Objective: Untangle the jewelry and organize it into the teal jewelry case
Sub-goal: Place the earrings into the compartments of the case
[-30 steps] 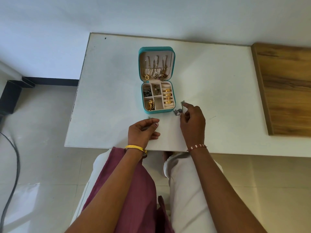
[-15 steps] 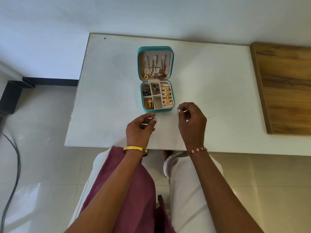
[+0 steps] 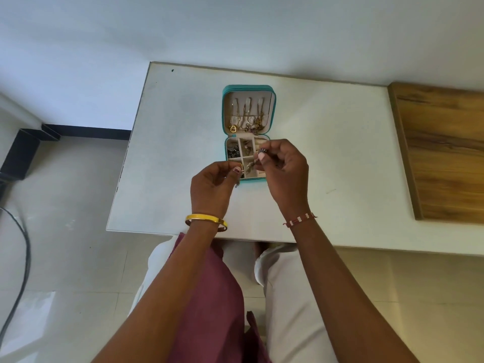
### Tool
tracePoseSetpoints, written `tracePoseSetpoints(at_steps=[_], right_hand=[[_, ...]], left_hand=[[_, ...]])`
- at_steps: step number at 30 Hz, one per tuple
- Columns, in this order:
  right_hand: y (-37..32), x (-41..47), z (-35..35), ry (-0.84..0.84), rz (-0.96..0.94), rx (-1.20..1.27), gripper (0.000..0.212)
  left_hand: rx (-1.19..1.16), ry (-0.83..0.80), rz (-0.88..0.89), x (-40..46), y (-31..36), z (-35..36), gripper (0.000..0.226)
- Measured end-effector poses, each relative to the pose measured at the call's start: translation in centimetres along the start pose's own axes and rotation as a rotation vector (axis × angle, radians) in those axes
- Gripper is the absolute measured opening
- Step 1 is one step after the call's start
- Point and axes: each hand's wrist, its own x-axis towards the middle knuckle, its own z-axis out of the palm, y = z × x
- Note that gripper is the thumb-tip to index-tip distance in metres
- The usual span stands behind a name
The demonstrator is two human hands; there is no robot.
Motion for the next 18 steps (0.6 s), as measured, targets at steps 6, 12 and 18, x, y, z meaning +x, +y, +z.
tracePoseSetpoints(at_steps=[6,12,18], right_hand=[[0.7,2.3,0.9,-0.037,0.076,-0.098,0.012],[1.3,3.3,1.4,-0.099,0.082,-0.242,0.016],[0.9,2.4,0.4,-0.063,0.034,-0.342,0.021]], left_hand=[[-0.181,-0.018,-0.127,0.9,0.5,-0.1,0.011],[-0.259,-0.014,-0.266,1.1,0.4,0.0,0.009],[-0.285,-0.030,-0.304,1.0,0.2,-0.1,0.012]])
